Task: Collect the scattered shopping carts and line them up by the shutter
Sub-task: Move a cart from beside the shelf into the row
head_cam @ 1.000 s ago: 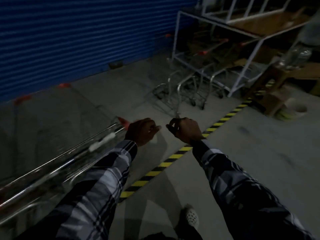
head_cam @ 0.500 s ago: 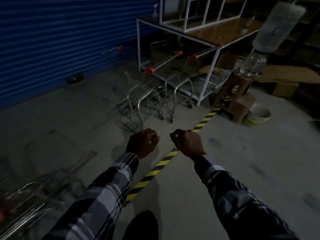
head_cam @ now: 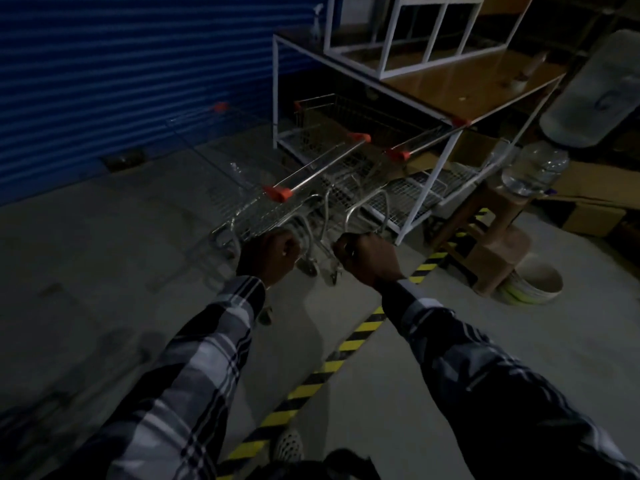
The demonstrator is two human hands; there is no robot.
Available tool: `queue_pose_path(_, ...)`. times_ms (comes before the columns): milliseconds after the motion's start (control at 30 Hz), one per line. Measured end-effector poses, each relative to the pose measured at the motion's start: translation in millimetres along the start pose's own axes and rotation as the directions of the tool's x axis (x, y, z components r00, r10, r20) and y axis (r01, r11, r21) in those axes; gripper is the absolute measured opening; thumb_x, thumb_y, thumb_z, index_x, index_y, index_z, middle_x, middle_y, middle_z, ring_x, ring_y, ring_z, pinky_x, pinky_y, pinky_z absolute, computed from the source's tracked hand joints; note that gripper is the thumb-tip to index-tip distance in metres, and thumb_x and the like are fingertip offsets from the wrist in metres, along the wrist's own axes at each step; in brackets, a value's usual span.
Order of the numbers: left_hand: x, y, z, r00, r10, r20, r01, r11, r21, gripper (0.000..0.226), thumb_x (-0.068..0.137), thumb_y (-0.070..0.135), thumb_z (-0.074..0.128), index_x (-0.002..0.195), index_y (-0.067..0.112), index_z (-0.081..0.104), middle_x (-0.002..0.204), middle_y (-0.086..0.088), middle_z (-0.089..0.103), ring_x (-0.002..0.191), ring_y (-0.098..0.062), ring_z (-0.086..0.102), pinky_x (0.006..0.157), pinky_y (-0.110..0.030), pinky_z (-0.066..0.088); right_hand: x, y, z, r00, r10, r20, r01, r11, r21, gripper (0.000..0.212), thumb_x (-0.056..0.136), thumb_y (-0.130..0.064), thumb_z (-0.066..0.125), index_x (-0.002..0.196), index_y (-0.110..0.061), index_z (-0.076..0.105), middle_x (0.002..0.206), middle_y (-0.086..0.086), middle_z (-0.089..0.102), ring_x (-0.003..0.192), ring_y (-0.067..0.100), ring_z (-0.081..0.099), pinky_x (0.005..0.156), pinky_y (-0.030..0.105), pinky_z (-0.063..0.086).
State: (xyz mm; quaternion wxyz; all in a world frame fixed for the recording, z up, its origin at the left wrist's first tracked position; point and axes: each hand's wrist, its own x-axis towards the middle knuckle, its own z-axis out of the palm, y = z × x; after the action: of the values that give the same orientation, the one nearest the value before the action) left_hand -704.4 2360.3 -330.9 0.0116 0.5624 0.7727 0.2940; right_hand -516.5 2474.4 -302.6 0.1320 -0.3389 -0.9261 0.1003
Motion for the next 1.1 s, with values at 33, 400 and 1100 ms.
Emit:
queue_pose_path(33, 17.3, 0.8, 3.3, 1.0, 0.008, 0.0, -0.008, 1.0, 0.007, 0.013, 0.088, 0.028, 0.062, 0.081, 0.018, 0.065, 0.087, -0.002, 0.068, 0.085, -0.03, 0.066, 0.065, -0.031, 0.043, 18.1, 8.6, -3.1, 1.0, -0.009, 0.021, 0.009, 1.0, -0.01, 0.024, 0.098, -0.032, 0.052, 0.098, -0.016, 0.07, 0.076, 0.014, 0.067, 0.066, 0.036, 0.06, 0.055, 0.031, 0.035)
queue_pose_path(400, 206.5, -31.3, 94.3, 0.975, -0.221, 0.035, 0.213, 0.962, 0.169, 0.052, 0.084, 0.045, 0.059, 0.128, 0.018, 0.055, 0.137, -0.009, 0.049, 0.124, -0.033, 0.049, 0.099, -0.052, 0.041, 237.8, 144.8, 11.8, 0.967, -0.12, 0.225, 0.142, 0.986, -0.087, 0.029, 0.093, -0.029, 0.055, 0.114, -0.011, 0.066, 0.118, 0.015, 0.063, 0.103, 0.035, 0.062, 0.08, 0.039, 0.051)
queue_pose_path(1100, 168.7, -116.7, 95.3, 0.885, -0.428, -0.186, 0.462, 0.748, 0.477, 0.064, 0.089, 0.077, 0.037, 0.075, 0.02, 0.063, 0.067, -0.001, 0.068, 0.073, -0.025, 0.068, 0.115, -0.052, 0.029, 411.6, 201.3, 115.7, 0.691, -0.376, 0.617, 0.3, 0.926, 0.228, 0.09, 0.063, -0.096, 0.038, 0.103, -0.021, 0.07, 0.096, -0.01, 0.07, 0.091, 0.011, 0.065, 0.089, 0.041, 0.052)
